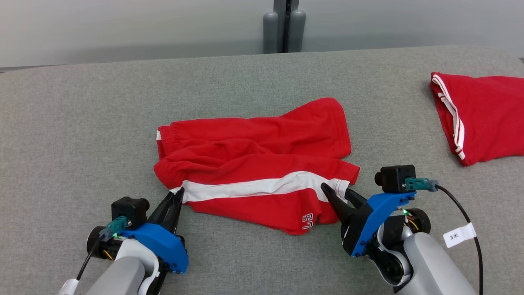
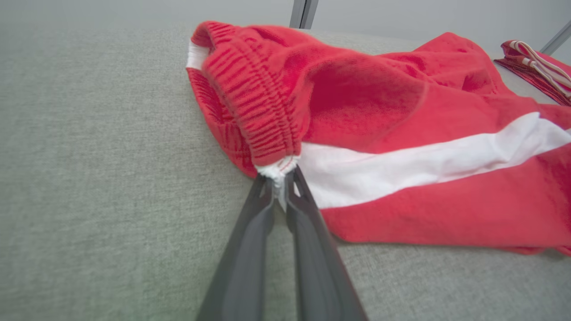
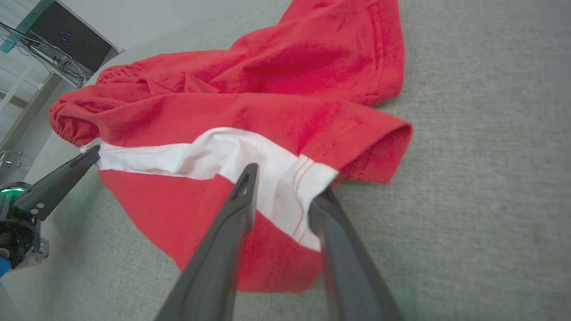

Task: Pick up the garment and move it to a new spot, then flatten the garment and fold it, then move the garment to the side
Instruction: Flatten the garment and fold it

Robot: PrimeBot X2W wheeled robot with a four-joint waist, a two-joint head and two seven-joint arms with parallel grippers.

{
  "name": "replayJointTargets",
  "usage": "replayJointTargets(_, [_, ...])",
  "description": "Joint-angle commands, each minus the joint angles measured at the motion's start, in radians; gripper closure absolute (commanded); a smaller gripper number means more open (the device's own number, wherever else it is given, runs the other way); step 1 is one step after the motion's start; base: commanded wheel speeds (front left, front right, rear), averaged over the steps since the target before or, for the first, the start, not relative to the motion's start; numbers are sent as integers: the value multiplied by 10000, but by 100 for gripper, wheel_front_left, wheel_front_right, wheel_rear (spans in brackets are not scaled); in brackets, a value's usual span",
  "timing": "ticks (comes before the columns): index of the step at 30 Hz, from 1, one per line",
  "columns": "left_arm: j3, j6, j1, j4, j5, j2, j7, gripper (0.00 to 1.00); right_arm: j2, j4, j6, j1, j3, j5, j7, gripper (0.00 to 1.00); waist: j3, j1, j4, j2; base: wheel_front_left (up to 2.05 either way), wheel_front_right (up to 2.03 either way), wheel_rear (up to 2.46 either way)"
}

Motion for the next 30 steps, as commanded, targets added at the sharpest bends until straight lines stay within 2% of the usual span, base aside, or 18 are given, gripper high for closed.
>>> replayJointTargets(1, [-71, -9, -121, -33, 9, -23, -42, 100, -32, 72, 5, -102, -34, 143, 92, 58, 52, 0, 36, -1, 0, 0, 0])
replayJointTargets(2, [-130, -9, -151, -31, -26, -45, -42, 100, -32, 153, 5, -197, -30, 114, 124, 72, 79, 0, 54, -1, 0, 0, 0])
replayJointTargets(3, [-189, -9, -168, -29, -69, -71, -42, 100, -32, 236, 5, -283, -39, 73, 92, 97, 102, 0, 70, -1, 0, 0, 0])
replayJointTargets(4, [-236, -9, -193, -23, -114, -93, -42, 100, -33, 324, 5, -339, -38, 57, 80, 100, 119, 0, 92, -1, 0, 0, 0])
replayJointTargets(8, [-212, -9, -328, -315, -321, -168, -44, 100, -33, 449, 5, -544, -121, 32, -323, 100, 114, 0, 178, -1, 0, 0, 0])
replayJointTargets(14, [608, -9, 97, -1683, -761, -224, -42, 100, -39, -111, 5, -527, -424, -133, -959, 100, -150, 0, 243, -1, 0, 0, 0])
replayJointTargets(16, [968, -9, 425, -3038, -1175, -195, -41, 100, -39, -951, 5, -306, -801, -394, -1059, 100, -355, 0, 277, -1, 0, 0, 0])
replayJointTargets(19, [982, -9, 708, -4433, -1834, -137, -41, 100, -36, -2041, 5, -196, -1295, -680, -748, 100, -477, 0, 285, -1, 0, 0, 0])
replayJointTargets(21, [922, -9, 765, -4814, -2176, -101, -18, 100, -35, -2421, 5, -201, -1443, -783, -576, 100, -493, 0, 287, -1, 0, 0, 0])
replayJointTargets(25, [854, -9, 57, -6102, -3489, 210, 749, 100, -32, -3485, 5, -876, -1977, -1276, 338, 100, -203, 0, 274, -1, 0, 0, 0])
replayJointTargets(30, [1104, -9, -1887, -6089, -4402, 594, 1970, 100, -341, -3298, 5, -2917, -2001, -1695, 938, 100, 637, 0, 86, -1, 0, 0, 0])
